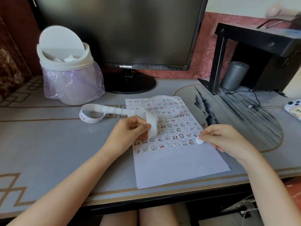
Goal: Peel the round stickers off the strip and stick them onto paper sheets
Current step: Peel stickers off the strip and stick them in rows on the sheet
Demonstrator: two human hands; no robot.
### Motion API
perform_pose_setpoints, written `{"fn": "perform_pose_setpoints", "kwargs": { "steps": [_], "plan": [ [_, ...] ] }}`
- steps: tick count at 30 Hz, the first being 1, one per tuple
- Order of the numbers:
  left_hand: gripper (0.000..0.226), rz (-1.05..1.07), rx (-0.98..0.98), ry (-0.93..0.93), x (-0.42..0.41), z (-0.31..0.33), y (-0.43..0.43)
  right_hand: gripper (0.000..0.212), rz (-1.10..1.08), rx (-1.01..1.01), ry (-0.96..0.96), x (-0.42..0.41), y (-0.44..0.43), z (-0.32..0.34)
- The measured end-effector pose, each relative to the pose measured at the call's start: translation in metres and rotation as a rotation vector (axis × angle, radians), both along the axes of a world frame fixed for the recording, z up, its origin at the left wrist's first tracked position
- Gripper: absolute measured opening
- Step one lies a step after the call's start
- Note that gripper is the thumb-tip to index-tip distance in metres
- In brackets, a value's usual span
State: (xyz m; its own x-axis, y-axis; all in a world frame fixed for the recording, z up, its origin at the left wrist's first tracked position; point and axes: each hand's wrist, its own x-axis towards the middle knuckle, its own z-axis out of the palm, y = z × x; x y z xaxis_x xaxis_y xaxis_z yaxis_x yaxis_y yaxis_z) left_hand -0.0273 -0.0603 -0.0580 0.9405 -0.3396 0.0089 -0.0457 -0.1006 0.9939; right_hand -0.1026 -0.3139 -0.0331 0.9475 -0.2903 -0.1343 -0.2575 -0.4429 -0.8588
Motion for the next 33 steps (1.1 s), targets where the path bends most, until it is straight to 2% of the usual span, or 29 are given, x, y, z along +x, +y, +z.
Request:
{"fn": "perform_pose_setpoints", "kwargs": {
  "steps": [33],
  "plan": [
    [0.011, -0.001, 0.038, -0.026, 0.0, -0.002, 0.001, 0.007, -0.046, -0.144, -0.068, 0.001, -0.001, -0.016]
  ]
}}
